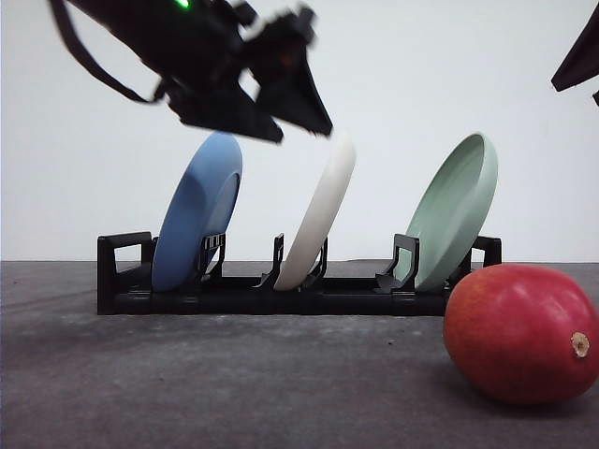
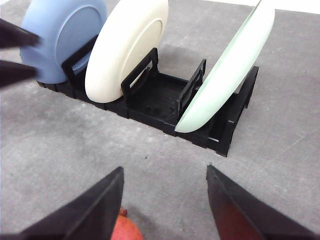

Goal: Place pomegranate in white plate

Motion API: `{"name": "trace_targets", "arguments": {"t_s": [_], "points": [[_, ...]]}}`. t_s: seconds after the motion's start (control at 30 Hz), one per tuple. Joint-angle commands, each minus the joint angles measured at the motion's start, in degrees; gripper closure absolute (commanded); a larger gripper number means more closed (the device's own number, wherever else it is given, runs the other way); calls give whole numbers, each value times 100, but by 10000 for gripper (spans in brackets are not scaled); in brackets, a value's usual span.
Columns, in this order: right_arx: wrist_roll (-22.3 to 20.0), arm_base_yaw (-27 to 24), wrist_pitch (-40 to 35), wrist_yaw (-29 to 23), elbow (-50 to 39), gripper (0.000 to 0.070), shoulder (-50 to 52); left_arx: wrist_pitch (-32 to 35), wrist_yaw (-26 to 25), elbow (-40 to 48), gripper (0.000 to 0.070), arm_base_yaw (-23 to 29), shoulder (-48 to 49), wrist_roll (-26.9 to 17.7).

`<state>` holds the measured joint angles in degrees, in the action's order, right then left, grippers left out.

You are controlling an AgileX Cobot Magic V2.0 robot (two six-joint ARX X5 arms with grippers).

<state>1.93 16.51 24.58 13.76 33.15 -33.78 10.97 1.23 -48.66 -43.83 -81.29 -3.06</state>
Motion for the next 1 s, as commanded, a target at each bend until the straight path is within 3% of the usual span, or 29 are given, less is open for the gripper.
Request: {"name": "trace_targets", "arguments": {"t_s": [0.0,0.43,0.8,0.83,0.97], "points": [[46,28,-55,17,79,369,-13,90,149,-232,325,-90,-265,123],[42,28,-55,15,79,369,-13,100,734,-1250,351,-154,-1697,115],[44,28,-55,15,79,369,-11,220,802,-1368,356,-149,-1926,115],[44,28,-55,15,79,369,-13,224,802,-1368,364,-149,-1926,115],[44,28,-55,15,79,369,-11,227,802,-1368,549,-150,-1926,118]]}}
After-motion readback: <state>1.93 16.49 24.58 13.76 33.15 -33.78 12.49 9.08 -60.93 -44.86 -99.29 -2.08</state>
